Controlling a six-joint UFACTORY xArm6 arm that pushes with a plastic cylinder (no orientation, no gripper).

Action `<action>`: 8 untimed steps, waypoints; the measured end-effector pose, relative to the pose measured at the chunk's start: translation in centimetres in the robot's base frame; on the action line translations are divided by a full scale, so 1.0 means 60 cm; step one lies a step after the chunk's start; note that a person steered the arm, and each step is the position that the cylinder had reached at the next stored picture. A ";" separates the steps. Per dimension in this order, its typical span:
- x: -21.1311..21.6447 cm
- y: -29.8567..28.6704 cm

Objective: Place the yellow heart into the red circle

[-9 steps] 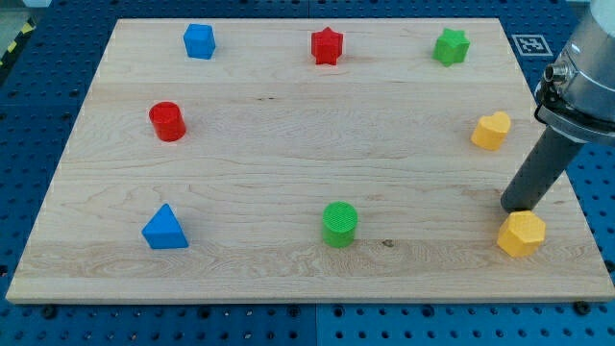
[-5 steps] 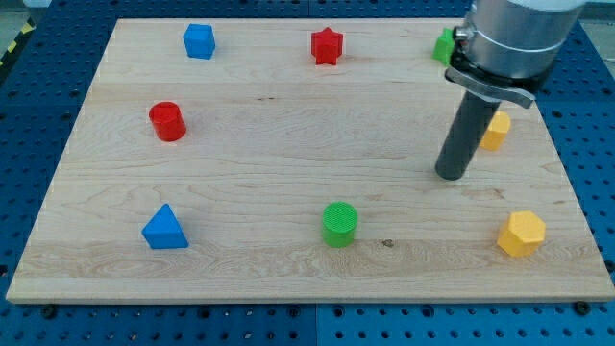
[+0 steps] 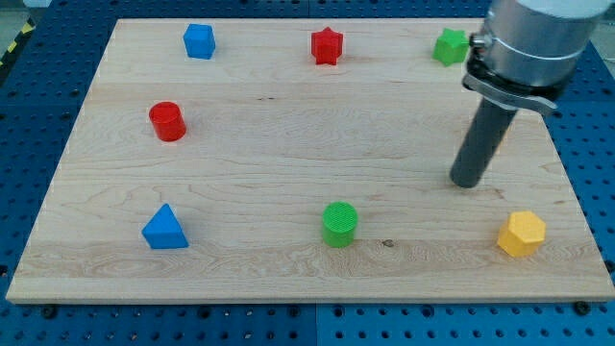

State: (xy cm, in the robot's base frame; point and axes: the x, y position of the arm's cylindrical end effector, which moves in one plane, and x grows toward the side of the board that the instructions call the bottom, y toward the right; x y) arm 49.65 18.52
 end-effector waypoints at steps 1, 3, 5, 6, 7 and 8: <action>0.012 0.074; -0.061 0.201; -0.135 0.019; -0.135 -0.014; -0.132 -0.004; -0.129 -0.060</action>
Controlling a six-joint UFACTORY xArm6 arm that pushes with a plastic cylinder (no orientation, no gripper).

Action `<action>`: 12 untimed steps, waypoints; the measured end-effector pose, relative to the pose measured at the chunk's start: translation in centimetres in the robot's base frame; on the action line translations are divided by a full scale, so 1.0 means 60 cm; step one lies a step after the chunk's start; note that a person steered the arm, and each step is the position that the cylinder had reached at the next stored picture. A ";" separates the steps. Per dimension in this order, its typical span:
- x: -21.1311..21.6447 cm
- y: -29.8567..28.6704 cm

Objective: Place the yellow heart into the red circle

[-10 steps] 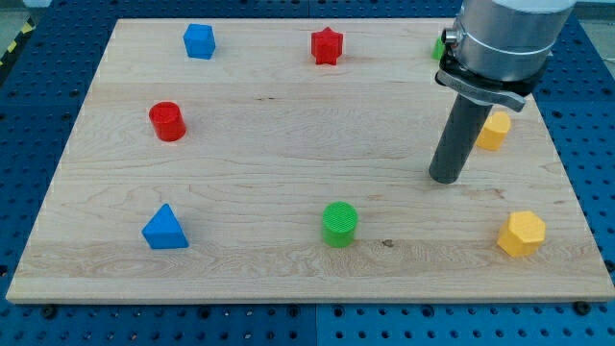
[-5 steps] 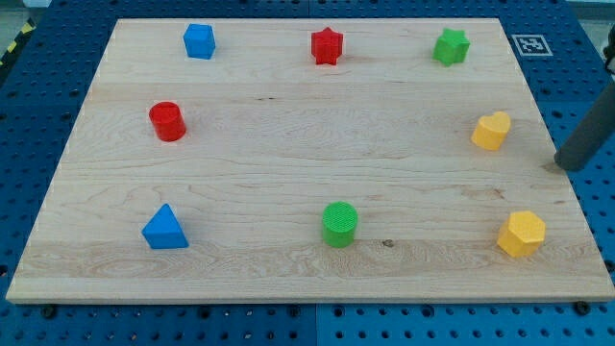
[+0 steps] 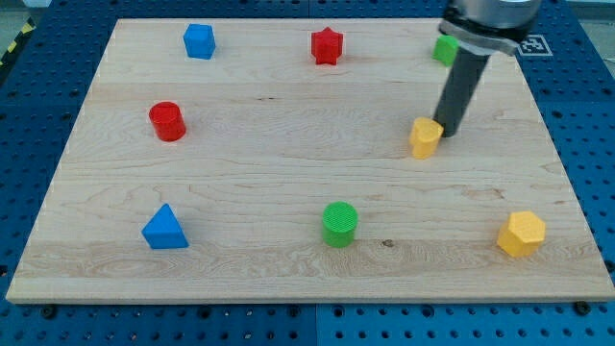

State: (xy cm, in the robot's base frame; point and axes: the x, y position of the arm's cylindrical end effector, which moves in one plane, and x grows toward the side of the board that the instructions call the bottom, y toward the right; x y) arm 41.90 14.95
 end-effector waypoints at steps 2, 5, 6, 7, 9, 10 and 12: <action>0.020 -0.007; 0.051 -0.176; 0.050 -0.283; 0.023 -0.274; 0.011 -0.369; 0.011 -0.374; 0.048 -0.278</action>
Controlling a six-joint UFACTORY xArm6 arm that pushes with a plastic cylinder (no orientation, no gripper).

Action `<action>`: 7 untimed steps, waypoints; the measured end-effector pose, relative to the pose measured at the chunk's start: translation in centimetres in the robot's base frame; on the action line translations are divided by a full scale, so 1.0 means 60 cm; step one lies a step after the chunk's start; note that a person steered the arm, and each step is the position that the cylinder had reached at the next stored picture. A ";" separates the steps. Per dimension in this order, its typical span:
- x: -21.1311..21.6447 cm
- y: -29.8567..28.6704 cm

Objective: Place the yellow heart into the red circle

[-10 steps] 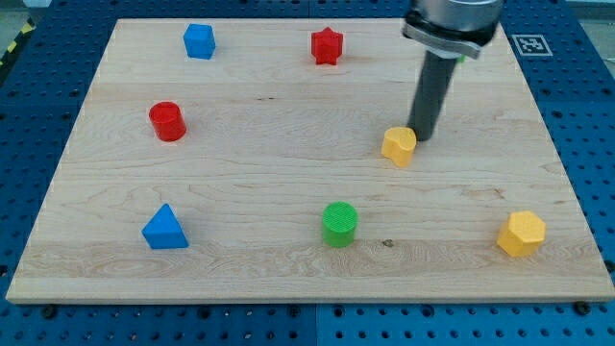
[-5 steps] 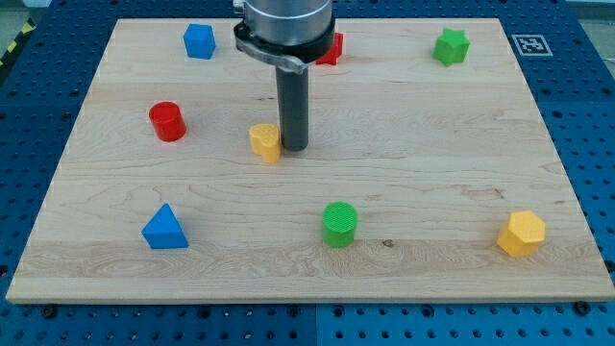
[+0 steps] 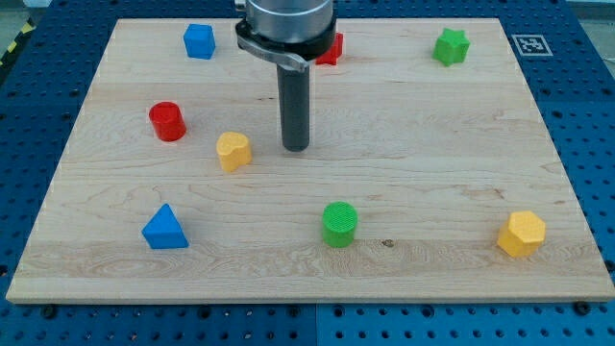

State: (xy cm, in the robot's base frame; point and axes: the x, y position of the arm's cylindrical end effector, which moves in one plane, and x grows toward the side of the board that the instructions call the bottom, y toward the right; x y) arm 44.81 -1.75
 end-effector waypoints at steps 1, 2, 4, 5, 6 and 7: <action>0.033 -0.060; 0.032 -0.158; 0.049 -0.175; 0.034 -0.139; 0.003 -0.138; 0.002 -0.203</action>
